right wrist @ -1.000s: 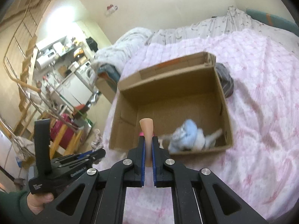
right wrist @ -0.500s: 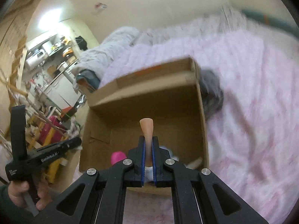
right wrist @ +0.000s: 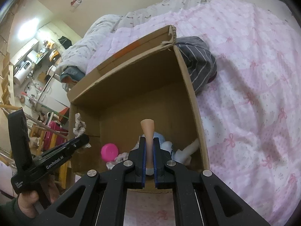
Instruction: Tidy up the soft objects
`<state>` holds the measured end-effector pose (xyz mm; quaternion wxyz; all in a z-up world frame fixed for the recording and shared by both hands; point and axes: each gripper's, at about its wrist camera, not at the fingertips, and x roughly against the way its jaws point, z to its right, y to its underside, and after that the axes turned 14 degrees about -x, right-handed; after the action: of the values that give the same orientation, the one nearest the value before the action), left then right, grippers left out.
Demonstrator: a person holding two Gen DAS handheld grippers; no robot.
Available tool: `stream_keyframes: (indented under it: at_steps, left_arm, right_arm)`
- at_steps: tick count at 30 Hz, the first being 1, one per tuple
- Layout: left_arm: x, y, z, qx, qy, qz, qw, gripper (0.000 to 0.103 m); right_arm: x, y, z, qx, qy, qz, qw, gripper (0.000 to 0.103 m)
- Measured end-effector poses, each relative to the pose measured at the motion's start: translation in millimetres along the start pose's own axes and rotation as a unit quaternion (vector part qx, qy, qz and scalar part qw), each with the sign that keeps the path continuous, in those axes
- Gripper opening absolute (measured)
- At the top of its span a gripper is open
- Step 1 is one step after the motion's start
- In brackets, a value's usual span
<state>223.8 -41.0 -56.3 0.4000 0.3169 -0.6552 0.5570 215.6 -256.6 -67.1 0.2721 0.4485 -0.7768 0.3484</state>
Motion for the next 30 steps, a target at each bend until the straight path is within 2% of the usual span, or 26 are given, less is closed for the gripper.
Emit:
stream_keyframes:
  at_steps: [6, 13, 19, 21, 25, 27, 28, 29, 30]
  left_arm:
    - [-7, 3, 17, -0.019, 0.018, -0.010, 0.9996, 0.012]
    - [-12, 8, 25, -0.025, 0.034, -0.021, 0.9989, 0.012]
    - [-11, 14, 27, -0.031, 0.039, -0.028, 0.9983, 0.013]
    - [-11, 16, 26, -0.026, 0.041, -0.034, 0.9982, 0.021]
    - [-7, 17, 25, -0.030, 0.038, -0.038, 0.9981, 0.037]
    - [-2, 18, 26, -0.032, 0.025, -0.032, 0.9986, 0.065]
    - [2, 18, 27, -0.034, 0.015, -0.024, 0.9990, 0.067]
    - [6, 18, 27, -0.035, 0.008, -0.014, 0.9992, 0.068]
    - [8, 18, 27, -0.038, 0.002, -0.009, 0.9992, 0.068]
  right_arm:
    - [-9, 4, -3, 0.011, 0.027, -0.008, 1.000, 0.008]
    - [-15, 4, -3, 0.010, 0.025, -0.019, 0.999, 0.008]
    - [-18, 9, -19, 0.027, -0.044, -0.045, 0.998, 0.008]
    - [-21, 13, -27, 0.041, -0.059, -0.056, 0.996, 0.008]
    - [-26, 19, -36, 0.061, -0.039, -0.048, 0.996, 0.011]
    - [-27, 19, -38, 0.057, -0.042, -0.047, 0.996, 0.018]
    - [-26, 18, -39, 0.057, -0.042, -0.043, 0.997, 0.020]
    - [-24, 18, -40, 0.057, -0.044, -0.038, 0.997, 0.029]
    - [-22, 17, -40, 0.055, -0.045, -0.031, 0.997, 0.048]
